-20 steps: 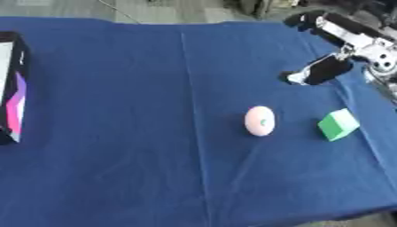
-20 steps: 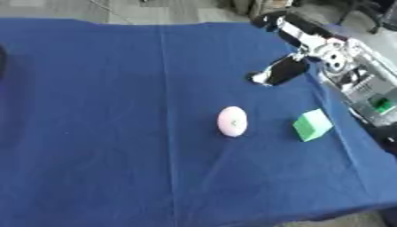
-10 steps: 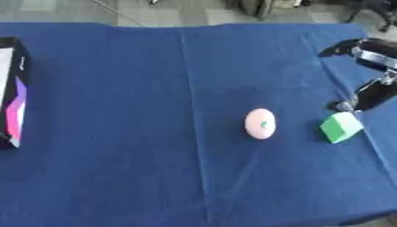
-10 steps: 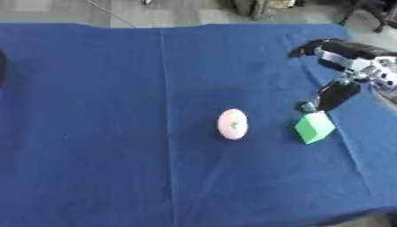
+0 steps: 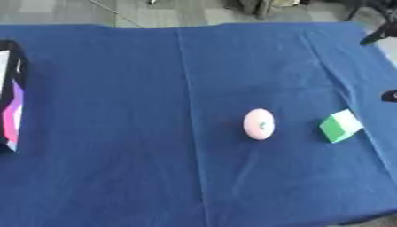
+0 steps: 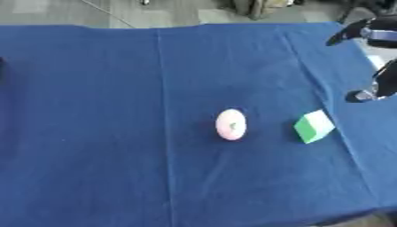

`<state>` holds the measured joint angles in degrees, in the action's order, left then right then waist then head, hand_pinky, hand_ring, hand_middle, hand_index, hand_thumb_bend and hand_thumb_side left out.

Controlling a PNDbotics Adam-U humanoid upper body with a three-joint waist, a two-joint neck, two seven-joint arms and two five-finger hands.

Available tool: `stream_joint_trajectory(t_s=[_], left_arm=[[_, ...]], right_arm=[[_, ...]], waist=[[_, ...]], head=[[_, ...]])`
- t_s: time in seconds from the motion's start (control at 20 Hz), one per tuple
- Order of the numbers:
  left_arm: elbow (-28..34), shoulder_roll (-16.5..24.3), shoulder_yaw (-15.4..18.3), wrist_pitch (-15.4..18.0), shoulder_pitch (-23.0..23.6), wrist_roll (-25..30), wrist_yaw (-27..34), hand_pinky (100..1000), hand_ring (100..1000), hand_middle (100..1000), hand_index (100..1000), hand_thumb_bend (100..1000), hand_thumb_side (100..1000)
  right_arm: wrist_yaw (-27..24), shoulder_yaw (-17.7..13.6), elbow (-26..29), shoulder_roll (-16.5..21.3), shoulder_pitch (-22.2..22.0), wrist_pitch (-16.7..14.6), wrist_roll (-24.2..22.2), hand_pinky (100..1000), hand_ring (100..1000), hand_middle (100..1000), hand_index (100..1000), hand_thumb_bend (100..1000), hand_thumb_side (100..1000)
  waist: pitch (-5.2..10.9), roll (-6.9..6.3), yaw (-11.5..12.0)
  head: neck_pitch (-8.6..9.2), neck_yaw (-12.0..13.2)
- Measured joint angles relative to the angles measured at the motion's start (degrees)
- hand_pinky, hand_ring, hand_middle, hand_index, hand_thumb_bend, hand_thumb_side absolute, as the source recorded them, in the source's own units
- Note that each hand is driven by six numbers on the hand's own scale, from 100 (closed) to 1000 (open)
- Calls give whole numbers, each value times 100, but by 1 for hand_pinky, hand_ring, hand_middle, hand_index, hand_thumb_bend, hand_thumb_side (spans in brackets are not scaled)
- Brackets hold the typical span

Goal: Pick up the objects with one hand, pass them to the other hand, and then place them into the box on the other side of the table.

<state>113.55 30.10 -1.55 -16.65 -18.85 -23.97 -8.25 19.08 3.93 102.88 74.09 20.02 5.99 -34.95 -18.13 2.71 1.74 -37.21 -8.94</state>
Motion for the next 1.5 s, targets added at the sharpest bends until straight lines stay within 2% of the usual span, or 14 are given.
stream_joint_trajectory(t_s=[0.2, 0.4, 0.95, 1.2, 1.5], left_arm=[[0, 228, -232, 385, 48, -1028, 1085, 713, 779, 794, 883, 149, 852], [1, 322, -357, 596, 53, -1478, 1553, 713, 779, 793, 881, 147, 851], [1, 319, -416, 677, 26, -1596, 1662, 711, 775, 786, 876, 144, 848], [1, 316, -415, 702, 25, -1633, 1661, 711, 774, 786, 876, 140, 846], [1, 315, -412, 699, 32, -1692, 1661, 710, 773, 784, 874, 136, 843]], right_arm=[[194, -36, 16, 14, 15, -131, -523, 953, 958, 868, 901, 541, 100], [316, 12, 5, 14, 15, -234, -654, 949, 951, 855, 904, 538, 100], [463, 439, -339, -170, 206, -441, -431, 934, 933, 830, 895, 545, 101], [614, 603, -542, -230, 193, -552, -510, 936, 939, 833, 903, 562, 114], [685, 649, -689, -286, 166, -677, -633, 937, 938, 836, 905, 578, 122]], waist=[[-3, -32, -12], [-40, -88, 33], [-94, -157, 156], [-129, -157, 192], [-138, -160, 199]], head=[[0, -70], [11, -137], [74, -172], [89, -125], [88, -120]])
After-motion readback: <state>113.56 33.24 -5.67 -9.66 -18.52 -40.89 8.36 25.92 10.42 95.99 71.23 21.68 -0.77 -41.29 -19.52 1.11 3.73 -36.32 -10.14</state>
